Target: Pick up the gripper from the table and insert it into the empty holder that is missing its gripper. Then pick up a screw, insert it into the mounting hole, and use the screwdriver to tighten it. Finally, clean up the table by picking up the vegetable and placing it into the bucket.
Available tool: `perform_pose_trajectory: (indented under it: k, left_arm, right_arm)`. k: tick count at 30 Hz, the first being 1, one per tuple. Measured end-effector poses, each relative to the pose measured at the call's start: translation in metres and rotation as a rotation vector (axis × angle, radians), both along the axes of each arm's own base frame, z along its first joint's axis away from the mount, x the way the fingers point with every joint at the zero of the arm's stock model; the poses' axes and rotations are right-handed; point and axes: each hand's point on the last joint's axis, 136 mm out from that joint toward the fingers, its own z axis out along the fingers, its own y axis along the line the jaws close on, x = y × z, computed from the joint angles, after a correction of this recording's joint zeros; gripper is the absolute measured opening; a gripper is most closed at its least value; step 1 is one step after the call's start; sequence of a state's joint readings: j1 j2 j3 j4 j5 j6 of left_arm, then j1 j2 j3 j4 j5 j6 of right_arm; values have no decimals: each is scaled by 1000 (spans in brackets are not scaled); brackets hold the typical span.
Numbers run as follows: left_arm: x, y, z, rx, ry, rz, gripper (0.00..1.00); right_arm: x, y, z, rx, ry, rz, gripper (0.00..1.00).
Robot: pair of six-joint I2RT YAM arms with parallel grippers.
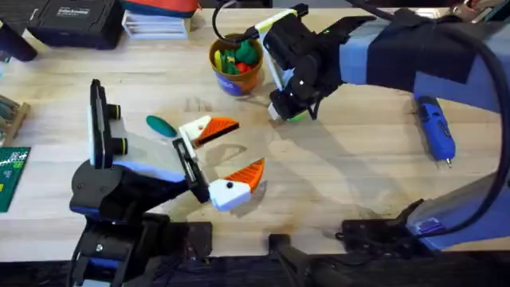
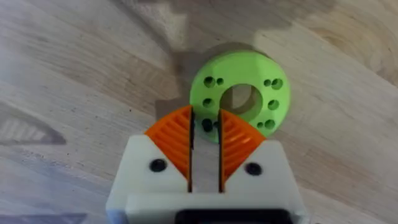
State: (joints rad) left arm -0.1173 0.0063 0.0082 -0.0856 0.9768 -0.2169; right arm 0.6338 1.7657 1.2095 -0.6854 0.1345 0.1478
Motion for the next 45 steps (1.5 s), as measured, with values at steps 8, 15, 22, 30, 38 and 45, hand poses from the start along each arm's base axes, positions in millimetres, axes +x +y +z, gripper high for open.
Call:
perform_pose_trajectory:
  k: [8, 15, 22, 30, 38, 45]
  left_arm:
    - [0, 0, 0, 0, 0, 0, 985]
    - [0, 0, 0, 0, 0, 0, 987]
    - [0, 0, 0, 0, 0, 0, 986]
    - [0, 0, 0, 0, 0, 0, 986]
    - [0, 0, 0, 0, 0, 0, 985]
    - [0, 0, 0, 0, 0, 0, 985]
  right_arm:
    - [-3, -2, -1, -10, 15, 0, 262]
    - [-4, -3, -1, -12, 16, 3, 182]
    - [-2, -4, -1, -19, 8, 2, 9]
    - [-5, -6, 1, -28, 25, 3, 6]
    - [9, -4, 49, -57, 1, -5, 6]
    - [22, 9, 108, -16, -72, 2, 6]
